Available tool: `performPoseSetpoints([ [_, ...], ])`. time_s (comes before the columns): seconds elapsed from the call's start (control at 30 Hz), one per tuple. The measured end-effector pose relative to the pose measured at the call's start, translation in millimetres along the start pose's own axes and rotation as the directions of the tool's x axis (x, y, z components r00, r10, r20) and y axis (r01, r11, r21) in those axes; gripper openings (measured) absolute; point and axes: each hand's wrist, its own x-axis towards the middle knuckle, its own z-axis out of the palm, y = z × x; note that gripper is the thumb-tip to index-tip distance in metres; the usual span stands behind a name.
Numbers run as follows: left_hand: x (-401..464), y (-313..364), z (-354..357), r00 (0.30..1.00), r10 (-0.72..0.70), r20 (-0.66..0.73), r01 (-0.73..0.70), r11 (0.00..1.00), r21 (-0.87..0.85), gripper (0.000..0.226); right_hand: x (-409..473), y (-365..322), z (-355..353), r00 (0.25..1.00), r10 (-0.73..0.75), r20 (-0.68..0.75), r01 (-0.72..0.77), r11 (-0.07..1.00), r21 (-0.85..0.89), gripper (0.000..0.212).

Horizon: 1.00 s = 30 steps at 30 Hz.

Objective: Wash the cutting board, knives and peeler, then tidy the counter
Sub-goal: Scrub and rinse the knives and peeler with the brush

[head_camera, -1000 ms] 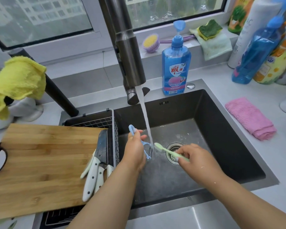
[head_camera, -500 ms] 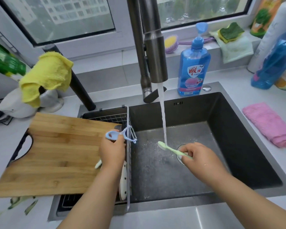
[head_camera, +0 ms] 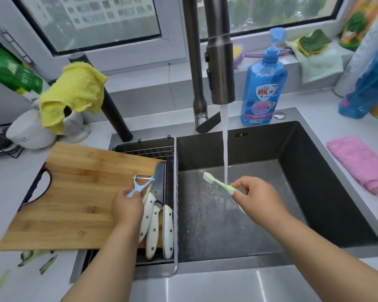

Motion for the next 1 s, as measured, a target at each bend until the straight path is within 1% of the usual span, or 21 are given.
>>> performPoseSetpoints([
  [0.07, 0.3, -2.6, -1.3, 0.999, 0.032, -0.016, -0.030, 0.995, 0.092, 0.027, 3.4, -3.9, 0.5, 1.000, 0.006, -0.004, -0.006, 1.000, 0.009, 0.007],
  [0.17, 1.8, -4.3, -2.0, 0.996, 0.087, -0.003, -0.085, 0.972, 0.217, 0.031, 7.0, -7.9, 0.6, 1.000, 0.003, -0.013, -0.003, 1.000, 0.015, 0.007],
  [0.3, 4.7, -3.4, -5.9, 0.990, 0.140, 0.016, -0.137, 0.925, 0.353, 0.030, 8.5, -11.8, 0.5, 1.000, -0.006, -0.017, 0.006, 1.000, 0.006, 0.004],
  [0.4, 2.4, -0.4, -4.4, 0.982, 0.183, -0.049, -0.140, 0.876, 0.462, 0.032, 7.4, -11.9, -0.8, 1.000, 0.003, -0.017, -0.003, 1.000, 0.019, 0.006],
  [0.43, -1.5, 3.7, -1.7, 0.972, 0.225, -0.063, -0.174, 0.875, 0.453, 0.030, 7.0, -11.1, -1.5, 1.000, 0.009, -0.018, -0.009, 1.000, 0.025, 0.007],
  [0.47, -7.0, 8.7, 2.3, 0.956, 0.287, -0.058, -0.237, 0.875, 0.422, 0.026, 6.9, -10.0, -2.3, 1.000, 0.016, -0.020, -0.016, 1.000, 0.025, 0.007],
  [0.53, -20.5, 20.3, 15.8, 0.910, 0.415, 0.004, -0.394, 0.861, 0.322, 0.019, 6.5, -7.1, -4.3, 0.999, 0.035, -0.022, -0.034, 0.999, 0.010, 0.008],
  [0.6, -34.5, 31.8, 32.6, 0.859, 0.491, 0.145, -0.511, 0.838, 0.190, 0.016, 5.8, -4.6, -6.8, 0.998, 0.055, -0.013, -0.055, 0.998, -0.011, 0.007],
  [0.67, -47.9, 45.4, 48.8, 0.813, 0.485, 0.323, -0.536, 0.839, 0.090, 0.017, 5.8, -2.3, -9.6, 0.997, 0.074, -0.011, -0.074, 0.997, -0.016, 0.004],
  [0.73, -56.8, 64.5, 63.5, 0.771, 0.446, 0.454, -0.505, 0.863, 0.009, 0.020, 6.7, -0.9, -12.4, 0.996, 0.090, -0.018, -0.090, 0.996, -0.010, 0.005],
  [0.8, -60.4, 85.6, 79.3, 0.743, 0.389, 0.545, -0.414, 0.907, -0.083, 0.024, 8.6, -0.2, -14.9, 0.995, 0.096, -0.036, -0.096, 0.995, -0.008, 0.006],
  [0.83, -61.9, 97.1, 85.7, 0.738, 0.335, 0.586, -0.323, 0.937, -0.131, 0.025, 9.8, -0.2, -15.7, 0.994, 0.095, -0.045, -0.096, 0.995, -0.005, 0.007],
  [0.9, -63.6, 118.3, 96.4, 0.722, 0.204, 0.661, -0.072, 0.972, -0.222, 0.031, 12.1, -0.8, -17.6, 0.994, 0.094, -0.055, -0.094, 0.996, -0.001, 0.007],
  [0.93, -64.3, 126.9, 100.8, 0.704, 0.155, 0.693, 0.049, 0.963, -0.265, 0.038, 13.2, -1.5, -18.5, 0.994, 0.092, -0.057, -0.093, 0.996, -0.003, 0.007],
  [1.0, -64.7, 141.2, 107.0, 0.653, 0.105, 0.750, 0.231, 0.915, -0.330, 0.049, 15.4, -2.8, -20.2, 0.995, 0.084, -0.062, -0.085, 0.996, -0.015, 0.008],
])
